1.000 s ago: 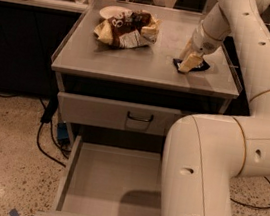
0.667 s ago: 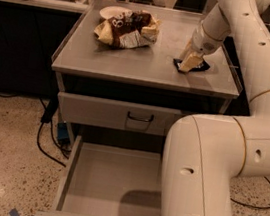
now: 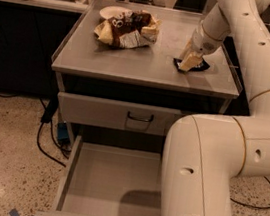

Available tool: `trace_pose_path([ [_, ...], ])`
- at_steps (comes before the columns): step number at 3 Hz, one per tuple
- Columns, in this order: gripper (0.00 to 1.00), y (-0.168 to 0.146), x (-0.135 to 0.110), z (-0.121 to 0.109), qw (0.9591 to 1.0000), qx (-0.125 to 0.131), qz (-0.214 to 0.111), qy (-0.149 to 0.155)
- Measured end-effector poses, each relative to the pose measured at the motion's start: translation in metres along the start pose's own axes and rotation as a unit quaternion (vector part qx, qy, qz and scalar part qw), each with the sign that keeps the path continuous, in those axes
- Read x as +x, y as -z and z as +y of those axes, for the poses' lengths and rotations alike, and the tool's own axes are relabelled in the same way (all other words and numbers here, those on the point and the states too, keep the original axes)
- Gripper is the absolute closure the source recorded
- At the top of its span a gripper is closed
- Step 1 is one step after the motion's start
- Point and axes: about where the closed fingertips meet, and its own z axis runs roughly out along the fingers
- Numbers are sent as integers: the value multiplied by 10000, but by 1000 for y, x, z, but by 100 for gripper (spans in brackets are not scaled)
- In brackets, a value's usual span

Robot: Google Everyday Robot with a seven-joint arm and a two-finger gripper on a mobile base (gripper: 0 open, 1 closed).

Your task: Place rxbar blueberry into middle drawer

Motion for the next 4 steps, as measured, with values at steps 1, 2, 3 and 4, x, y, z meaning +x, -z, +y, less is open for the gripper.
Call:
trace_pose_path([
  [1,100,28,-12,-5,9995,225,73,231],
  [2,100,74,-32,-4,9972,514,95,533],
  [3,100,119,-55,6,9931,855,115,800],
  [4,81,138,-56,21,9926,902,117,806],
])
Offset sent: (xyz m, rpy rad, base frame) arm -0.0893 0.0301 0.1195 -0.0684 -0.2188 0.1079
